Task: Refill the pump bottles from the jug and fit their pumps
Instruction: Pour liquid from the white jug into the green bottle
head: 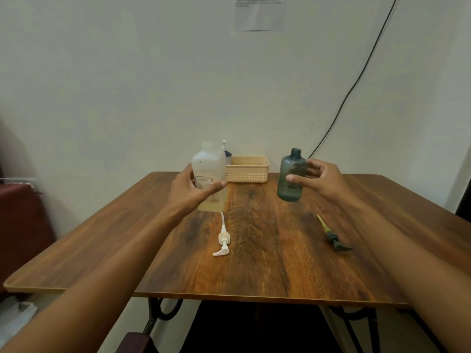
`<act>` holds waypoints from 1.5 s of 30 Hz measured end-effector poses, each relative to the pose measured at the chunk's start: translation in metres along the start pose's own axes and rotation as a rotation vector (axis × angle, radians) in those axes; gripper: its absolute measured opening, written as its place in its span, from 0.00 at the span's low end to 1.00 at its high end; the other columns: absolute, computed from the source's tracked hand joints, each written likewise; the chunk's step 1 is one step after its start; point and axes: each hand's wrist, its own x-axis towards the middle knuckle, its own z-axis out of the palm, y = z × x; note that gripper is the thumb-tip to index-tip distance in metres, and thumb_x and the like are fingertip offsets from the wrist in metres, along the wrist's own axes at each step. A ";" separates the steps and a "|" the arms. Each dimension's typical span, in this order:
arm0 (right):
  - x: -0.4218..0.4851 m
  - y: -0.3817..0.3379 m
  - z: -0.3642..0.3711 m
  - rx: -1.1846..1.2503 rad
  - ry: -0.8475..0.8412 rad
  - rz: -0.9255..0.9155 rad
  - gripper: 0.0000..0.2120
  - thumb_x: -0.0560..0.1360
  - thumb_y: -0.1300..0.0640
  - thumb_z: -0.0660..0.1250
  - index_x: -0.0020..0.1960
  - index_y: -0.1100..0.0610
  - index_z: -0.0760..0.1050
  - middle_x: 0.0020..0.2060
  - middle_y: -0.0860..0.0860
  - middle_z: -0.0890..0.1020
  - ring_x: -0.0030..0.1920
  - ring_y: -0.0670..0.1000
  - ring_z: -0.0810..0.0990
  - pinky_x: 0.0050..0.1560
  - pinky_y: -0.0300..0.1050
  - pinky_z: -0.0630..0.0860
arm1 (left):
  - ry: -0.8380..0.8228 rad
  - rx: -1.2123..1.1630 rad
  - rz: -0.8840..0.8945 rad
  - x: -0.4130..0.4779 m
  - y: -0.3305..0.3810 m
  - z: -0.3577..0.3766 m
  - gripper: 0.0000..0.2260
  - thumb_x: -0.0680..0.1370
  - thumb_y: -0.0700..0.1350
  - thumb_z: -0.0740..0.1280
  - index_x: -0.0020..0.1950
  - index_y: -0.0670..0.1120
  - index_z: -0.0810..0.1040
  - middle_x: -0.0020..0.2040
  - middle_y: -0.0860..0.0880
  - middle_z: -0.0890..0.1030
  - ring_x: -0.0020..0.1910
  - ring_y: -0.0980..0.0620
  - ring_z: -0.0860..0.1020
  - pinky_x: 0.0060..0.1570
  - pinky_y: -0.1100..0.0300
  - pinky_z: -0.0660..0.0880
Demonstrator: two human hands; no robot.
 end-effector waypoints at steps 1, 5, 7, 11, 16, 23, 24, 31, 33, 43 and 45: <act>0.002 -0.005 0.003 -0.018 -0.014 -0.013 0.39 0.57 0.40 0.85 0.65 0.52 0.83 0.57 0.45 0.88 0.58 0.43 0.87 0.56 0.39 0.83 | -0.001 -0.005 0.014 0.001 0.005 0.002 0.38 0.60 0.75 0.75 0.65 0.60 0.72 0.56 0.64 0.80 0.53 0.62 0.81 0.43 0.69 0.78; 0.005 -0.016 0.013 -0.041 -0.041 -0.033 0.34 0.61 0.40 0.85 0.63 0.49 0.84 0.56 0.43 0.89 0.58 0.42 0.87 0.62 0.45 0.82 | -0.013 -0.003 0.053 0.003 0.020 0.008 0.38 0.62 0.73 0.76 0.66 0.60 0.70 0.56 0.64 0.80 0.51 0.66 0.80 0.40 0.71 0.78; 0.004 -0.017 0.017 -0.037 -0.048 -0.036 0.34 0.61 0.39 0.85 0.64 0.49 0.84 0.56 0.43 0.89 0.59 0.44 0.87 0.64 0.49 0.82 | -0.037 0.034 0.087 0.005 0.024 0.009 0.38 0.63 0.72 0.75 0.68 0.57 0.72 0.57 0.61 0.80 0.52 0.63 0.80 0.42 0.69 0.79; 0.001 -0.018 0.023 -0.037 -0.083 -0.035 0.32 0.63 0.39 0.86 0.64 0.48 0.84 0.57 0.44 0.89 0.60 0.45 0.86 0.65 0.52 0.82 | -0.097 0.116 0.166 0.009 0.030 0.004 0.39 0.64 0.72 0.74 0.69 0.52 0.76 0.58 0.57 0.82 0.53 0.59 0.81 0.45 0.64 0.81; -0.003 -0.017 0.032 -0.062 -0.133 -0.024 0.33 0.65 0.42 0.85 0.67 0.49 0.83 0.57 0.43 0.88 0.60 0.45 0.86 0.66 0.55 0.82 | -0.182 0.194 0.244 0.017 0.037 -0.004 0.34 0.68 0.64 0.78 0.71 0.54 0.77 0.58 0.58 0.82 0.54 0.56 0.82 0.44 0.64 0.82; -0.004 -0.018 0.042 -0.094 -0.160 -0.008 0.34 0.63 0.43 0.86 0.67 0.48 0.83 0.57 0.43 0.88 0.59 0.44 0.86 0.65 0.51 0.82 | -0.276 0.270 0.316 0.027 0.050 -0.014 0.36 0.68 0.57 0.81 0.74 0.53 0.75 0.61 0.53 0.83 0.55 0.54 0.83 0.48 0.60 0.84; -0.004 -0.017 0.042 -0.092 -0.164 -0.007 0.34 0.64 0.44 0.86 0.68 0.49 0.82 0.57 0.44 0.88 0.60 0.44 0.86 0.64 0.50 0.82 | -0.280 0.282 0.323 0.028 0.052 -0.015 0.36 0.68 0.57 0.81 0.74 0.53 0.75 0.61 0.53 0.83 0.55 0.54 0.83 0.49 0.60 0.84; -0.009 -0.020 0.044 -0.104 -0.197 0.003 0.30 0.68 0.49 0.85 0.68 0.49 0.82 0.56 0.42 0.88 0.57 0.40 0.86 0.50 0.32 0.81 | -0.314 0.350 0.350 0.032 0.055 -0.021 0.37 0.67 0.56 0.82 0.74 0.57 0.74 0.65 0.56 0.81 0.59 0.54 0.81 0.50 0.59 0.84; -0.010 -0.020 0.045 -0.111 -0.202 0.000 0.30 0.69 0.50 0.84 0.69 0.50 0.82 0.57 0.43 0.88 0.58 0.40 0.86 0.49 0.30 0.81 | -0.330 0.376 0.350 0.033 0.054 -0.022 0.37 0.67 0.55 0.82 0.74 0.57 0.73 0.64 0.56 0.81 0.60 0.54 0.81 0.50 0.60 0.84; -0.015 -0.020 0.048 -0.129 -0.219 0.014 0.30 0.68 0.48 0.84 0.68 0.48 0.82 0.60 0.44 0.87 0.61 0.43 0.84 0.57 0.38 0.81 | -0.353 0.510 0.419 0.040 0.059 -0.028 0.38 0.67 0.55 0.82 0.75 0.54 0.74 0.61 0.53 0.81 0.59 0.54 0.78 0.51 0.62 0.81; -0.017 -0.020 0.048 -0.139 -0.222 0.010 0.30 0.67 0.46 0.84 0.67 0.47 0.83 0.59 0.43 0.88 0.60 0.42 0.85 0.58 0.39 0.81 | -0.359 0.550 0.451 0.041 0.060 -0.029 0.38 0.67 0.55 0.82 0.76 0.54 0.73 0.60 0.53 0.81 0.57 0.54 0.78 0.48 0.65 0.78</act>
